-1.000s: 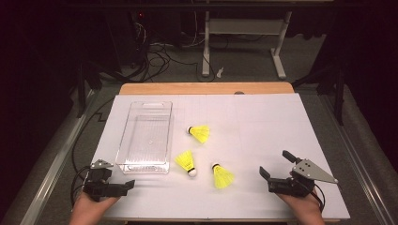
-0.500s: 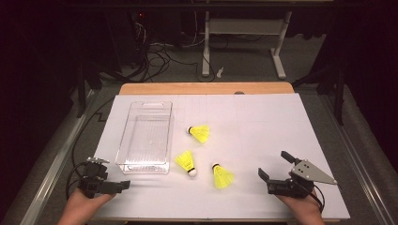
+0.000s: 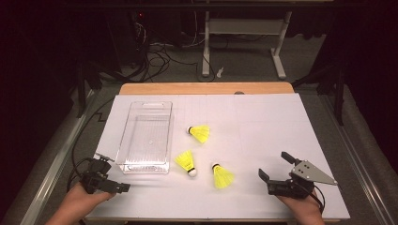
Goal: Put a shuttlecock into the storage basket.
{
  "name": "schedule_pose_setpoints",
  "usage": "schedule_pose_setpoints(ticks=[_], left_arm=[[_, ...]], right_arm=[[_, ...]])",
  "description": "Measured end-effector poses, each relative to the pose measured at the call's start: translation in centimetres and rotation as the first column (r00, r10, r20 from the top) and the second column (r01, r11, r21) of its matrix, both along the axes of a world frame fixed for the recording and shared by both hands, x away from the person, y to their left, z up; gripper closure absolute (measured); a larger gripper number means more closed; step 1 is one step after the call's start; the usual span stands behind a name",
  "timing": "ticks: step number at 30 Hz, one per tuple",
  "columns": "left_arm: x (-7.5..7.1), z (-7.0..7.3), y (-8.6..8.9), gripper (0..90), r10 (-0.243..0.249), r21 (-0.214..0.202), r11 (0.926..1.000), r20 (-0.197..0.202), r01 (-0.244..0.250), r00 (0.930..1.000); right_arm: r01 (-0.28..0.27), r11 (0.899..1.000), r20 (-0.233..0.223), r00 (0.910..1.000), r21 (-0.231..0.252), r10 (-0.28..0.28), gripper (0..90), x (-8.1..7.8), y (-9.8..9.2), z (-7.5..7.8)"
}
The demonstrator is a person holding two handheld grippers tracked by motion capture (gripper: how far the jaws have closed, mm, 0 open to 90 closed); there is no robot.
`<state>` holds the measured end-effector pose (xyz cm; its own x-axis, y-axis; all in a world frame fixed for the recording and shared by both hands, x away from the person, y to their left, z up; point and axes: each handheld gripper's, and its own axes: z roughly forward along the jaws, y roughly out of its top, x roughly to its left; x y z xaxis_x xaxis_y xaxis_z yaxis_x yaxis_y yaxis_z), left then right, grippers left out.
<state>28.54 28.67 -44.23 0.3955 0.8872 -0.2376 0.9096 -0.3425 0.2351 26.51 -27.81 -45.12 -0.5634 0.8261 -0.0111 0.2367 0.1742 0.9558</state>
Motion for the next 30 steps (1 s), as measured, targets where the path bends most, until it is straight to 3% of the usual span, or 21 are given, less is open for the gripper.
schedule_pose_setpoints(ticks=[6, 10, 18, 23, 28, 30], left_arm=[[0.3, 0.0, -0.2, 0.8, -0.022, 0.020, 0.9995, -0.054, 0.023, 0.9983], [0.4, -0.2, 0.0, 0.8, -0.017, -0.007, 0.9998, -0.078, 0.017, 0.9968], [0.4, -0.2, -0.3, 0.8, -0.036, 0.031, 0.9987, -0.101, 0.040, 0.9943], [0.4, -0.3, -0.7, 0.9, -0.059, 0.028, 0.9977, -0.110, 0.062, 0.9922], [0.3, -0.3, -1.4, 0.8, -0.087, 0.052, 0.9942, -0.122, 0.094, 0.9887], [0.3, -0.2, -1.6, 0.8, -0.097, 0.040, 0.9939, -0.125, 0.102, 0.9875]], right_arm=[[-0.002, 1.000, 0.000, 1.0000, 0.002, 0.002, 0.5, 0.0, 0.0, 0.0], [-0.002, 1.000, 0.000, 1.0000, 0.002, 0.002, 0.5, 0.0, -0.1, 0.0], [-0.004, 1.000, -0.003, 1.0000, 0.000, 0.004, 0.5, 0.0, 0.0, 0.0], [0.000, 1.000, -0.003, 1.0000, 0.003, 0.000, 0.5, -0.1, 0.0, 0.0], [0.000, 1.000, -0.004, 1.0000, -0.001, 0.000, 0.5, -0.1, 0.1, 0.0], [0.000, 1.000, -0.004, 1.0000, -0.001, 0.000, 0.5, -0.1, 0.1, -0.1]])
